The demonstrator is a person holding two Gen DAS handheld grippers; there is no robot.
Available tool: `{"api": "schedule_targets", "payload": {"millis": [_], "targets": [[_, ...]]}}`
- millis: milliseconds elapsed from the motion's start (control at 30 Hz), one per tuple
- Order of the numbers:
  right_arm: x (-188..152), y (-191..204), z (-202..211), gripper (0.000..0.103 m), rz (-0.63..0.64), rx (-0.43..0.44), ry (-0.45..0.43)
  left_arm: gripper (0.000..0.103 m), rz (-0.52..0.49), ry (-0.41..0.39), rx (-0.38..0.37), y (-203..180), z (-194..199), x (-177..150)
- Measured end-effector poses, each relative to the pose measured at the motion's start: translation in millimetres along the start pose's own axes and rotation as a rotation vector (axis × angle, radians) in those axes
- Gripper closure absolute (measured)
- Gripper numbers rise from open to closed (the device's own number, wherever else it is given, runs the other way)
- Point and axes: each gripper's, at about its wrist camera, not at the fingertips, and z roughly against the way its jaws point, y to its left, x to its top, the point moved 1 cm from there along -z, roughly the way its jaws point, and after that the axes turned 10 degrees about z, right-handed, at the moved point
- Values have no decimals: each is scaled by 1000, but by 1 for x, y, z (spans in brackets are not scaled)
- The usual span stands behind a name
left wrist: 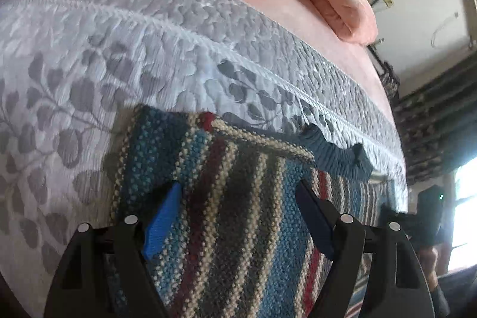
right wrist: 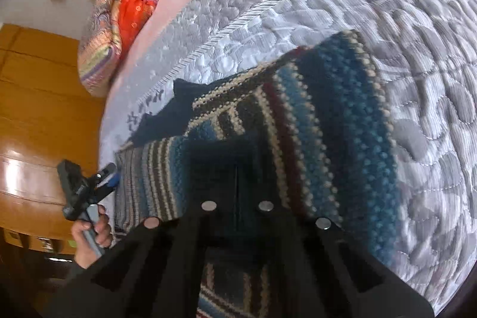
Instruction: Fold small clothes
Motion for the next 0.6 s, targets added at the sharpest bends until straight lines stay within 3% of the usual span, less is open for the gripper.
{"api": "schedule_targets", "payload": {"millis": [33,133,200,233,267,300,333,400,433,500,567,600], "targets": [[-2,3,7,97,8,10,-13,25,-8,-2,-27,-3,8,-3],[-22,22,29,96,71,118,0,25,-63,44,-167,-11,34,-27],[-37,23,28,96,79,134,37,25,-100,90,-203,-13,39,-46],[-45,20,22,96,78,115,64,25,-115,119,-203,-12,36,-57],[-50,16,17,102,84,76,82,26,-131,132,-167,-11,31,-65],[-53,13,11,103,93,36,96,27,-159,124,-94,-8,23,-71],[-56,12,6,103,99,19,96,27,-171,112,-69,-7,20,-74],[-56,13,11,100,83,33,92,27,-179,103,-56,-8,19,-76],[-57,15,16,94,80,44,85,27,-161,100,-66,-11,25,-76],[-59,18,38,88,84,50,37,27,-158,101,-154,-17,41,-79],[-62,7,54,88,49,42,-2,26,-185,96,-125,-16,44,-87],[-66,-2,55,88,26,15,-8,26,-193,112,-52,-12,34,-90]]}}
